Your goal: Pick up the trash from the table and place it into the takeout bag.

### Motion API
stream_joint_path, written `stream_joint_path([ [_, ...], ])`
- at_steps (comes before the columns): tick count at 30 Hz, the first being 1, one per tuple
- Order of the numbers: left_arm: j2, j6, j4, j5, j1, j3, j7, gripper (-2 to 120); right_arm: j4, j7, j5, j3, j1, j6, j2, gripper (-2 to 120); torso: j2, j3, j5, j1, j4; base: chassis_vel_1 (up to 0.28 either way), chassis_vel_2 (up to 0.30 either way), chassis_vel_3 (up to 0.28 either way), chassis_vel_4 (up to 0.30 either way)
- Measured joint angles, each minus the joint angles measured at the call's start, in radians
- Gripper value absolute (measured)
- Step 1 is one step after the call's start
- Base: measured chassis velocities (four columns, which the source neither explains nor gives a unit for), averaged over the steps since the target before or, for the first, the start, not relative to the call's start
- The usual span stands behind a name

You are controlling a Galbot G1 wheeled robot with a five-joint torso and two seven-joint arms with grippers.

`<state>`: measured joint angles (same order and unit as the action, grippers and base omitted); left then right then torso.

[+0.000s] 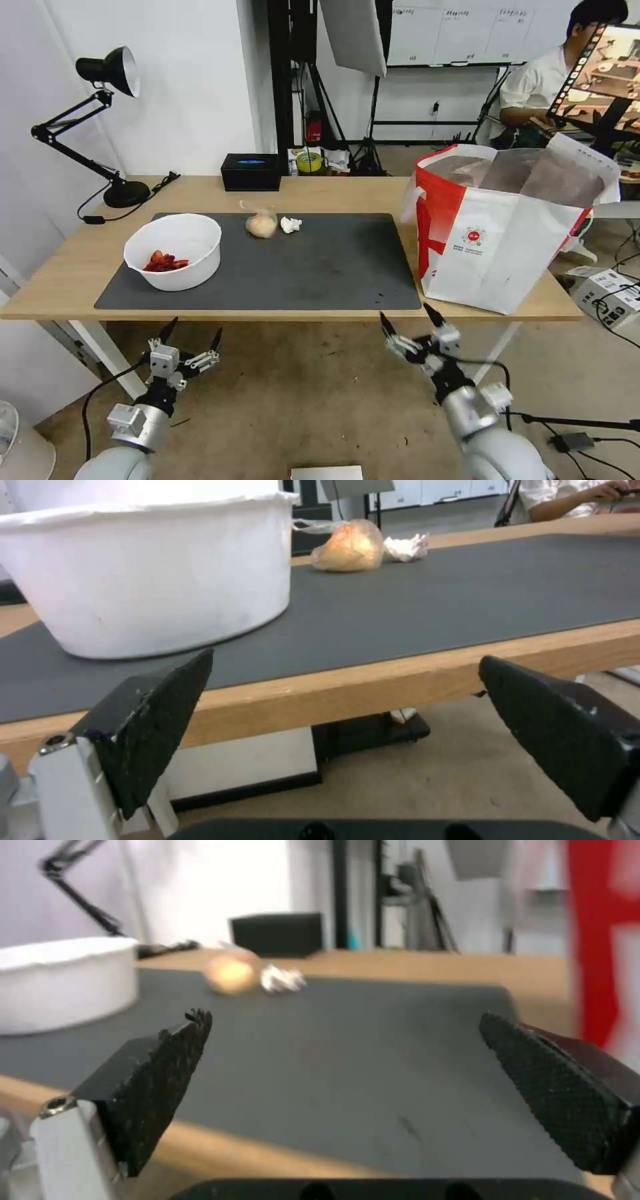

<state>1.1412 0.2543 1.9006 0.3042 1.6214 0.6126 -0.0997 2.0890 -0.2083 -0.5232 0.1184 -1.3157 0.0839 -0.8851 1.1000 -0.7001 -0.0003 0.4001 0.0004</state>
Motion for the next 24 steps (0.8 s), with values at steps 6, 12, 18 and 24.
stream_joint_path([
  [6,-0.002,-0.002,0.009,0.002,0.001,0.006,0.0,100,-0.087,-0.042,-0.071,-0.192,0.287,-0.065,0.016,100,0.0,0.0,0.0003,0.0,-0.0003,0.0,0.0,0.0,0.0],
  [12,-0.004,-0.002,0.015,0.004,0.002,0.013,0.001,100,-0.189,-0.066,-0.147,-0.326,0.495,-0.11,-0.022,100,0.0,0.0,0.0002,0.0,-0.0004,0.0,0.0,0.0,0.0],
  [18,-0.003,-0.003,0.011,0.004,0.001,0.015,0.002,100,-0.357,-0.096,-0.25,-0.458,0.751,-0.175,-0.12,100,0.0,0.0,0.0,0.0,-0.0004,0.0,0.0,0.0,0.0],
  [24,0.003,-0.003,0.004,0.004,0.001,0.015,0.002,100,-0.579,-0.1,-0.3,-0.544,0.935,-0.216,-0.265,100,0.0,0.0,0.0,0.0,-0.0003,0.0,0.0,0.0,0.0],
])
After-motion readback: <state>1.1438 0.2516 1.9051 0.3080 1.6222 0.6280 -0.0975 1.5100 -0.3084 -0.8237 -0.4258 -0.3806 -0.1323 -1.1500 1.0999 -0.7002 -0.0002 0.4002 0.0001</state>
